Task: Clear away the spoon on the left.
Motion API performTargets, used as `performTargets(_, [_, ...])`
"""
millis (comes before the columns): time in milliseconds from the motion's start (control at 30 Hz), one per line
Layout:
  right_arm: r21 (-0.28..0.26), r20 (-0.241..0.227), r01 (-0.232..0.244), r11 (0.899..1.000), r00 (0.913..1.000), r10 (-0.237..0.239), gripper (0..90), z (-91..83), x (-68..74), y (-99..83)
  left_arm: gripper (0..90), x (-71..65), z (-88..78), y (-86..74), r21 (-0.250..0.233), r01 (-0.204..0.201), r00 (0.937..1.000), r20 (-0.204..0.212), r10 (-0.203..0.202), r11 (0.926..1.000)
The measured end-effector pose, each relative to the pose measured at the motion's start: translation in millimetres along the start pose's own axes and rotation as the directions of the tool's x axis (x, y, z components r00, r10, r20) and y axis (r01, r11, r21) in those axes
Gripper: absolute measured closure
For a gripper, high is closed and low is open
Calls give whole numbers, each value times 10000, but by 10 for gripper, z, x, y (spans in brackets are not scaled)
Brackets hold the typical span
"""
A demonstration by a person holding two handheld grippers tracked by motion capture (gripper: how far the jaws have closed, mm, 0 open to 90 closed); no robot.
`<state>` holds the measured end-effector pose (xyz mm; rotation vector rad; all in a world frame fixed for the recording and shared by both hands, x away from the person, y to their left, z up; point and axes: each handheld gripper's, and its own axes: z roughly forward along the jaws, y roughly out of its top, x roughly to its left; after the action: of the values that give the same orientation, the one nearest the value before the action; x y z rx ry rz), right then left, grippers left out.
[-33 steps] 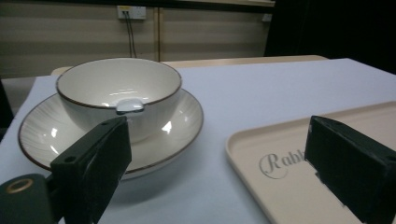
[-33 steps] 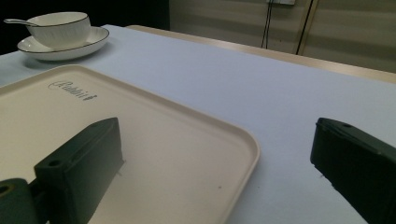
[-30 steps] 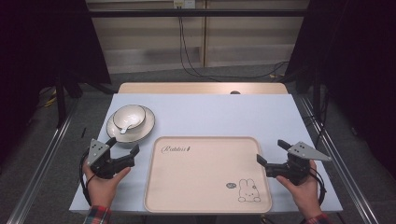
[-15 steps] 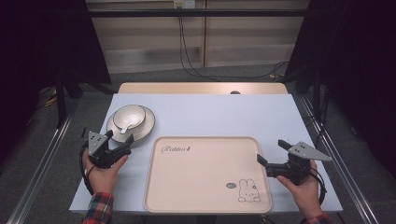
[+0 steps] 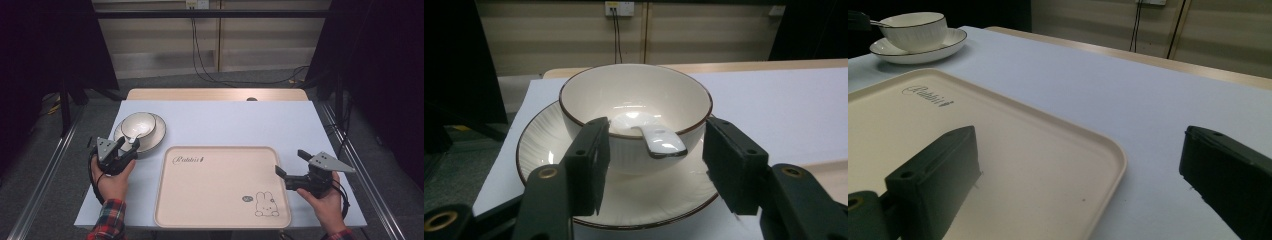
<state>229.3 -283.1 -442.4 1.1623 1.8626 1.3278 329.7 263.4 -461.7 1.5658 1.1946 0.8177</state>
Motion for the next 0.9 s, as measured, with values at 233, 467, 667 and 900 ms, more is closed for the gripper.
performTargets(233, [8,29,35,10000,10000,-35,25,2,-4,-3,539,-14,38,-5,-24,-194,9998,-77,194,9998])
performTargets(467, [82,-49,83,9999,10000,-82,25,0,-7,-7,642,14,70,-34,69,39,9999,-110,-38,10000])
performTargets(667, [99,-59,106,9999,9999,-106,26,0,-9,-10,707,20,89,-33,68,131,9999,-47,-131,9999])
performTargets(900, [151,-54,115,9998,9999,-115,27,6,-9,-14,730,40,86,-31,72,185,9997,-161,-184,9998])
